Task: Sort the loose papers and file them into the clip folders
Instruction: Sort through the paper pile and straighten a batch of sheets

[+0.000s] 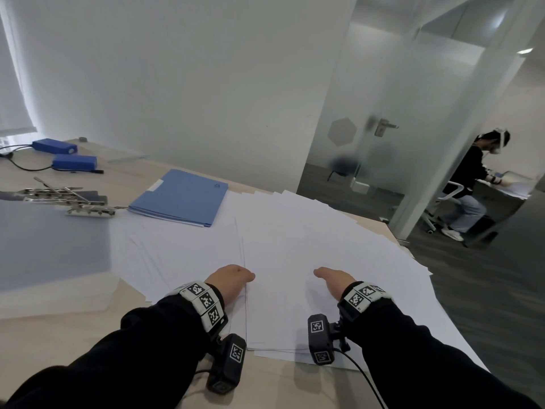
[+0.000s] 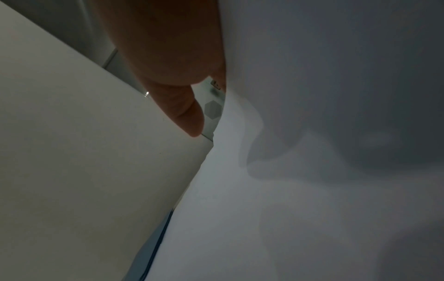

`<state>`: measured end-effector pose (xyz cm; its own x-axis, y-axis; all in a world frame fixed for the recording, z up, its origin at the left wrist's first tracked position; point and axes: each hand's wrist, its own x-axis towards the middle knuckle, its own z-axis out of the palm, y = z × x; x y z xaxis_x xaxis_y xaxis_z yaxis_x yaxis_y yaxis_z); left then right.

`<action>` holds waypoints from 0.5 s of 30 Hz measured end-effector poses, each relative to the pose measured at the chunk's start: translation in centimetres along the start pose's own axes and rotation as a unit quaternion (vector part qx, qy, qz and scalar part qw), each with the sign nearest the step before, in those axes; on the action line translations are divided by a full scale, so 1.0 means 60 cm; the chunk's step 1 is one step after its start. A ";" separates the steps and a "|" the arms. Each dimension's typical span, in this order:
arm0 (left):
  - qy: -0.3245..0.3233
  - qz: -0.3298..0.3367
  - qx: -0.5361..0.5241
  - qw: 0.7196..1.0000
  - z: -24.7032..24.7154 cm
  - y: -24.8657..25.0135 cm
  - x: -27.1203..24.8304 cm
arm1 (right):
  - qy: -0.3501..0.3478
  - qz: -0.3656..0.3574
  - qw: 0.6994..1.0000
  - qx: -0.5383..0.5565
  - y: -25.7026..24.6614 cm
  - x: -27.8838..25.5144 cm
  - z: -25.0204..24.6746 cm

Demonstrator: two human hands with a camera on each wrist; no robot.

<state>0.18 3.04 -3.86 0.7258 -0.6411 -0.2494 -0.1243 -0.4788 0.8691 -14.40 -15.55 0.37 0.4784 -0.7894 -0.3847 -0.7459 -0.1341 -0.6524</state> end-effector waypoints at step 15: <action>-0.001 0.001 -0.043 0.999 -0.003 -0.002 -0.006 | 0.050 -0.058 0.993 -0.087 0.047 0.023 -0.032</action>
<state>0.04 3.47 -3.81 0.7248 -0.6429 -0.2477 -0.0669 -0.4235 0.9034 -16.75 -18.16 -0.76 0.5247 -0.8164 -0.2411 -0.7611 -0.3229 -0.5626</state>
